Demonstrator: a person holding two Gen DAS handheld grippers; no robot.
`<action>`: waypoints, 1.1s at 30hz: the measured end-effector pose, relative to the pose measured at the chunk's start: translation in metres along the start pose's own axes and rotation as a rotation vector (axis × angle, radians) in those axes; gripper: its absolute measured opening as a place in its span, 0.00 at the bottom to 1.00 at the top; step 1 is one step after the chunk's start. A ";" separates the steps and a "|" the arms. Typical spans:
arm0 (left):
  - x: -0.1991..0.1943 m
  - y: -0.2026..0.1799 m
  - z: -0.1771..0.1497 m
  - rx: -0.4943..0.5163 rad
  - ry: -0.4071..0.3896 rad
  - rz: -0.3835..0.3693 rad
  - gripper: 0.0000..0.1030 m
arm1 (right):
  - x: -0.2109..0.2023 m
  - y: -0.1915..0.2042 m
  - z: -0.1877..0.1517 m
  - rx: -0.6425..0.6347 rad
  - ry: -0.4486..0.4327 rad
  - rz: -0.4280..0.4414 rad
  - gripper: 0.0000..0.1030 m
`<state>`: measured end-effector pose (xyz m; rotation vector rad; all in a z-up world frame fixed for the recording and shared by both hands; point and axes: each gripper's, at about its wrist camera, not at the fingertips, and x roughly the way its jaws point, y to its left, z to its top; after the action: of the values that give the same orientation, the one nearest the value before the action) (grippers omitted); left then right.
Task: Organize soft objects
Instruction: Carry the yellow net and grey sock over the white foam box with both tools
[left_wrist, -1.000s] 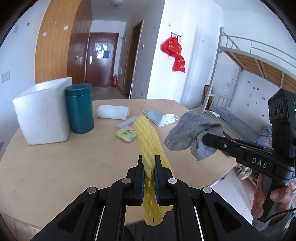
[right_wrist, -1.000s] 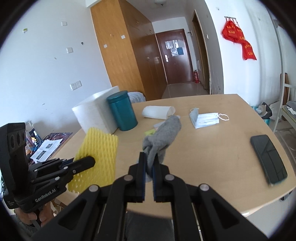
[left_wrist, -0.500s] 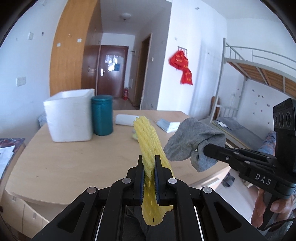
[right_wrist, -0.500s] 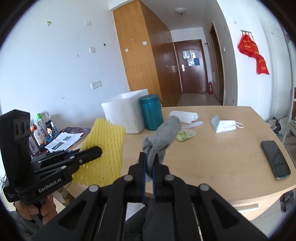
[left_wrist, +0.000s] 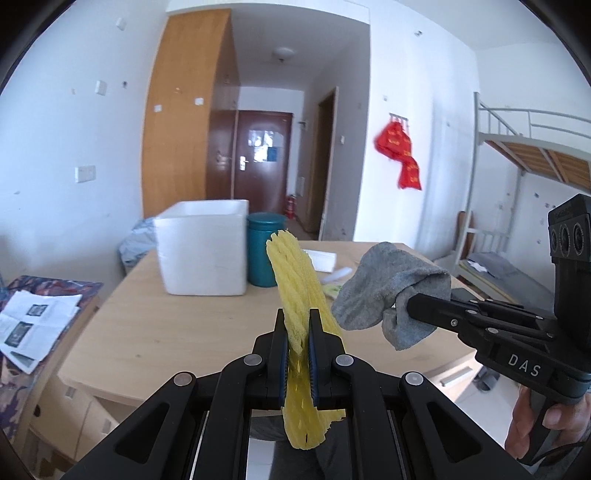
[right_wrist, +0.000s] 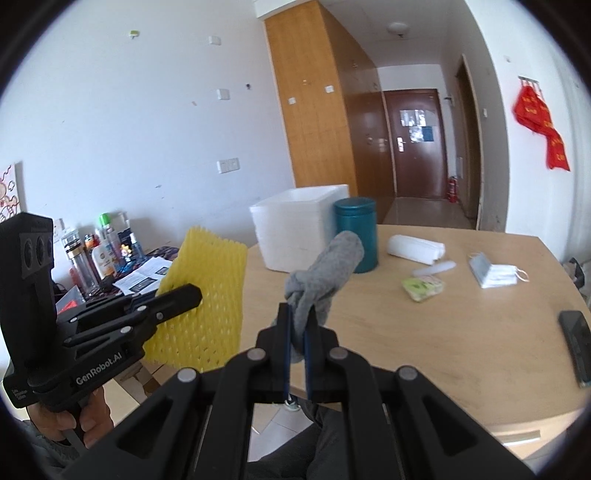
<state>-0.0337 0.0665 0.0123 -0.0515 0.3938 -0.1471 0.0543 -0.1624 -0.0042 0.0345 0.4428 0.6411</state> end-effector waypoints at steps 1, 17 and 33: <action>-0.002 0.004 0.000 -0.003 -0.004 0.017 0.09 | 0.003 0.004 0.001 -0.007 0.000 0.008 0.08; -0.010 0.042 0.003 -0.038 -0.043 0.142 0.09 | 0.040 0.033 0.016 -0.051 0.002 0.097 0.08; 0.035 0.058 0.035 -0.027 -0.057 0.170 0.09 | 0.082 0.023 0.054 -0.073 0.011 0.115 0.08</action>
<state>0.0191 0.1192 0.0266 -0.0487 0.3418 0.0274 0.1219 -0.0905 0.0163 -0.0127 0.4299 0.7702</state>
